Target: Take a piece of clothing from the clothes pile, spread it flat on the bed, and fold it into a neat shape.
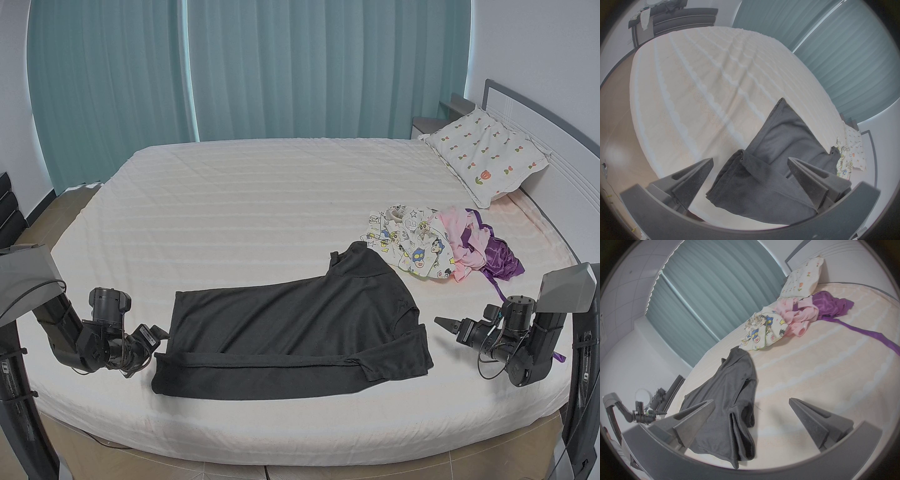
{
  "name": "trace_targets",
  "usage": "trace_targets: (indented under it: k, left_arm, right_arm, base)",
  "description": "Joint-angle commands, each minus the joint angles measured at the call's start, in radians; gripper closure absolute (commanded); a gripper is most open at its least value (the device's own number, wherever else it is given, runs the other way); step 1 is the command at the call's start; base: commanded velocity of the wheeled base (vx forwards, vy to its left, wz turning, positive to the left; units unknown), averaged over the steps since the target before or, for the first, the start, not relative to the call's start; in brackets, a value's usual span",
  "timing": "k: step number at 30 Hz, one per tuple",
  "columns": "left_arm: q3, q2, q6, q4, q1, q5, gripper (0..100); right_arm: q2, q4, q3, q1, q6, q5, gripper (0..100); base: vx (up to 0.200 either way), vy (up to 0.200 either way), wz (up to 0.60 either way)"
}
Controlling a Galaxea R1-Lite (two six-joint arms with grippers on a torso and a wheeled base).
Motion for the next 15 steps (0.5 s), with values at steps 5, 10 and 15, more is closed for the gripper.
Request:
trace_targets:
  k: [5,10,15]
  left_arm:
    - [0.131,-0.091,-0.014,-0.113,0.000,-0.053,0]
    - [0.145,-0.088,-0.033,-0.135,0.000,-0.058,0]
    - [0.149,-0.086,-0.044,-0.133,0.001,-0.094,0]
  right_arm:
    - [-0.088,-0.014,0.071,-0.023,0.156,-0.055,0]
    - [-0.081,-0.016,0.086,-0.011,0.214,-0.063,0]
    - [-0.072,-0.058,0.126,-0.011,0.240,-0.065,0]
  base:
    - [0.000,0.000,0.00]
    - [0.000,0.000,0.00]
    - [0.040,0.000,0.00]
